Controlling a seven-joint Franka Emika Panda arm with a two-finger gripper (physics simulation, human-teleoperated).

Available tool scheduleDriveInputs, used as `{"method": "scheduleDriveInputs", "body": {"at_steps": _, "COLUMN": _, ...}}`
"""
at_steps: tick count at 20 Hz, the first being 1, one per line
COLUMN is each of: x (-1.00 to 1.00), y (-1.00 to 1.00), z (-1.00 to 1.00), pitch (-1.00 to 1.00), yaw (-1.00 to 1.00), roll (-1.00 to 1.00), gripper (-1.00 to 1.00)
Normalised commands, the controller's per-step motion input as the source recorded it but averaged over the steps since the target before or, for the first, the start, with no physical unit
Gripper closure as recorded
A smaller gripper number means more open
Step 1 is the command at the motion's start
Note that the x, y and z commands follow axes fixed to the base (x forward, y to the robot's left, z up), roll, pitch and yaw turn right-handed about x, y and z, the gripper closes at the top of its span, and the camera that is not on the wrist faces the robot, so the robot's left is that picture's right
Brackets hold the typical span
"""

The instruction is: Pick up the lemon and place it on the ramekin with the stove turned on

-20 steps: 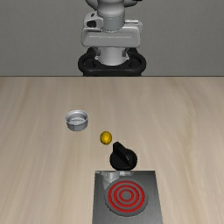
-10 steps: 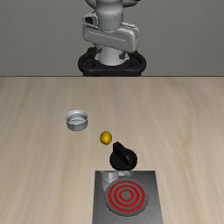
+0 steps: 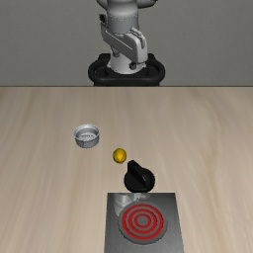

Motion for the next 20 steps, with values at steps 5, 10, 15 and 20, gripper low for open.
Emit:
{"method": "scheduleDriveInputs", "body": {"at_steps": 5, "x": 0.0, "y": 0.0, "z": 0.0, "pitch": 0.0, "yaw": -0.45, "roll": 0.0, "gripper": -1.0}}
{"method": "scheduleDriveInputs", "body": {"at_steps": 10, "x": 0.0, "y": 0.0, "z": 0.0, "pitch": 0.0, "yaw": -0.4, "roll": 0.0, "gripper": -1.0}}
{"method": "scheduleDriveInputs", "body": {"at_steps": 15, "x": 0.0, "y": 0.0, "z": 0.0, "pitch": 0.0, "yaw": -0.36, "roll": 0.0, "gripper": -1.0}}
{"method": "scheduleDriveInputs", "body": {"at_steps": 20, "x": 0.8, "y": -0.2, "z": 0.0, "pitch": 0.0, "yaw": 0.0, "roll": 0.0, "gripper": -1.0}}
